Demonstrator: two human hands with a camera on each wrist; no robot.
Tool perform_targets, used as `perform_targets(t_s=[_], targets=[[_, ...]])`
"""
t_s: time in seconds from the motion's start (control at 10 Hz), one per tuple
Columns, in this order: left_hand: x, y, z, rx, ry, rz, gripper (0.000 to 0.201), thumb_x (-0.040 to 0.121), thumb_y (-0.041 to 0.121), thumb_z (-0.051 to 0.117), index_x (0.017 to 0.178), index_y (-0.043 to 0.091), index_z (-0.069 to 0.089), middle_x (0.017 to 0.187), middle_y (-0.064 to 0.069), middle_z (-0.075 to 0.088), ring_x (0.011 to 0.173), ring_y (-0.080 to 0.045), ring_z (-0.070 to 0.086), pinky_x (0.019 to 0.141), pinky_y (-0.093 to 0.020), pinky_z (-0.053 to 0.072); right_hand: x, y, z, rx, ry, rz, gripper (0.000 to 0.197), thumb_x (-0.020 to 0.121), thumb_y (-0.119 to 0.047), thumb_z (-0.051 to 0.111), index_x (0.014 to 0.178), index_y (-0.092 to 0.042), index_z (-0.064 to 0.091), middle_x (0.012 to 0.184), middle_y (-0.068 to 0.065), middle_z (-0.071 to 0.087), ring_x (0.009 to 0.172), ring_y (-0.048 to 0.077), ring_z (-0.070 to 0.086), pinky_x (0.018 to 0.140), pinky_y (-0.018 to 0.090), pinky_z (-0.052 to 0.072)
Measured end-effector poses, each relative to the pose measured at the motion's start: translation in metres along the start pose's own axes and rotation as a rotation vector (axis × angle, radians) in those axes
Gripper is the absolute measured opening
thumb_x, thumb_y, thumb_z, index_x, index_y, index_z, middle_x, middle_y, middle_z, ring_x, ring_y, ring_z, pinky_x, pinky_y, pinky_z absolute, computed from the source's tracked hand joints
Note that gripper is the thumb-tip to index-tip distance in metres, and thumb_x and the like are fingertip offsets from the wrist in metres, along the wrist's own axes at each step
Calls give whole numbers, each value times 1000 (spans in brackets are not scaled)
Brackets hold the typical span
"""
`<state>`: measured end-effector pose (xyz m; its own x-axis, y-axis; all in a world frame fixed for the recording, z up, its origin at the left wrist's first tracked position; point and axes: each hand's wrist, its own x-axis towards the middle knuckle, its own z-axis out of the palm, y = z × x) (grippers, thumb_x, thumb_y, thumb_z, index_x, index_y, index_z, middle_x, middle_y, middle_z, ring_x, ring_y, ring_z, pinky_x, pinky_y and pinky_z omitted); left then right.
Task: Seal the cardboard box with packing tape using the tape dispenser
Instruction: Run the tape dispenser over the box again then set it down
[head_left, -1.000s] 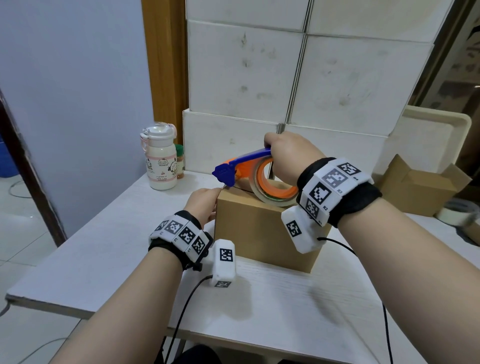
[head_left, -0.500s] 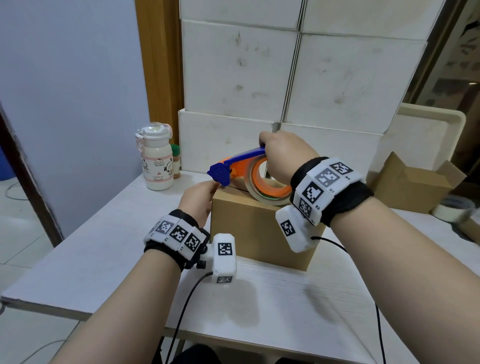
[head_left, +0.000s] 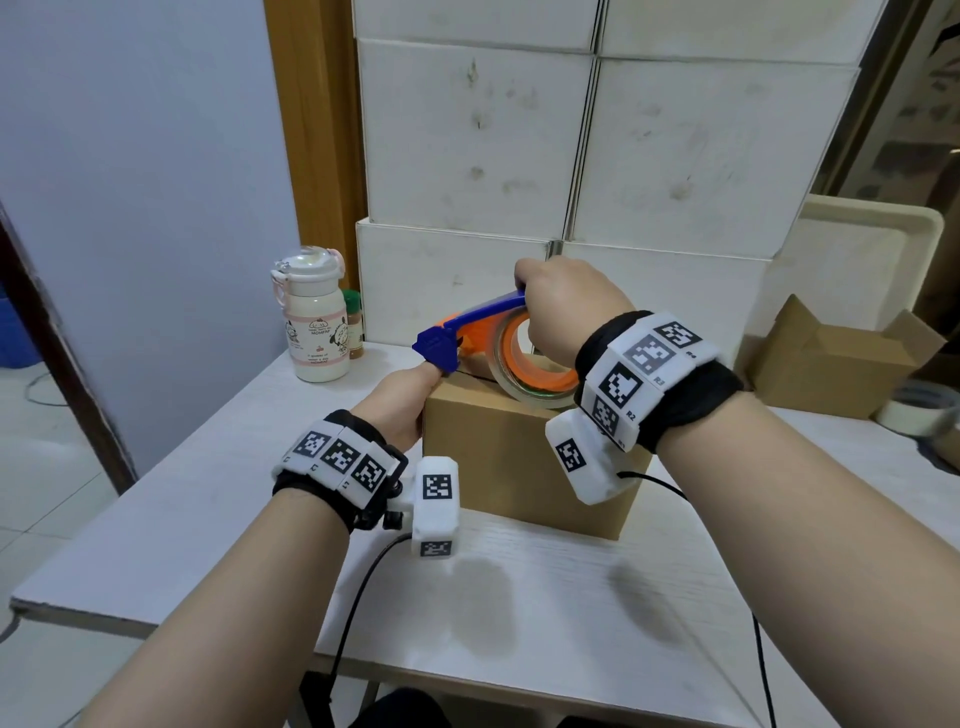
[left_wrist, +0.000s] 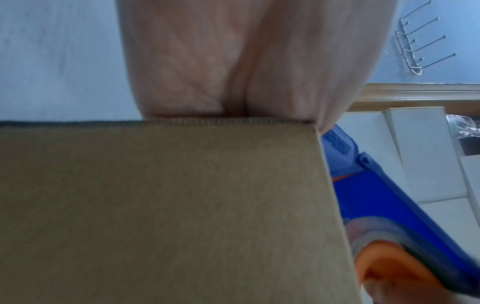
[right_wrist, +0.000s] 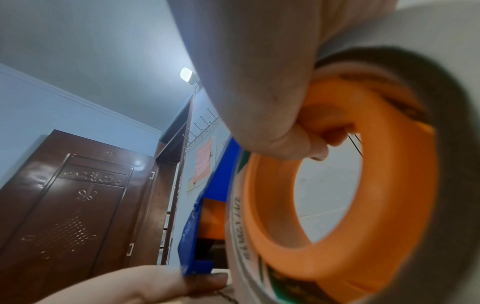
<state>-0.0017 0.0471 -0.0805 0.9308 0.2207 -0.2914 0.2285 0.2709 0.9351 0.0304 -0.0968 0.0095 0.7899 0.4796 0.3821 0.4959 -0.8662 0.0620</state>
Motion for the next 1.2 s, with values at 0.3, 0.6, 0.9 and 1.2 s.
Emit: perform_targets(t_s=[0.3,0.6,0.9,1.2], targets=[[-9,17,-1,516,100,69,18,94,9,41,96,7,58,124,-22,50,101,-23,45,101,-46,42,-4,6,-9,-44,-16,-55,24,87,-2,46,107,-14,52,86,4,51,76,22,49,66,32,42],[-15,23,7,793,15,121,38,101,24,29,136,21,43,137,-10,47,127,-30,43,104,-50,40,-9,27,-15,-27,-84,23,29,86,-3,46,107,-20,54,89,1,54,81,22,55,66,32,45],[-16,25,17,1031,21,240,39,103,21,27,141,16,37,108,-10,53,81,-10,53,68,-18,41,-22,36,-19,-60,-63,13,29,86,-3,47,110,-20,51,87,1,51,78,22,51,66,32,42],[-14,25,22,1068,-31,281,38,103,21,28,139,20,40,101,-2,48,66,-7,43,56,-11,28,-28,40,-21,-83,-63,62,31,88,-4,47,114,-21,51,88,0,51,79,20,50,65,31,40]])
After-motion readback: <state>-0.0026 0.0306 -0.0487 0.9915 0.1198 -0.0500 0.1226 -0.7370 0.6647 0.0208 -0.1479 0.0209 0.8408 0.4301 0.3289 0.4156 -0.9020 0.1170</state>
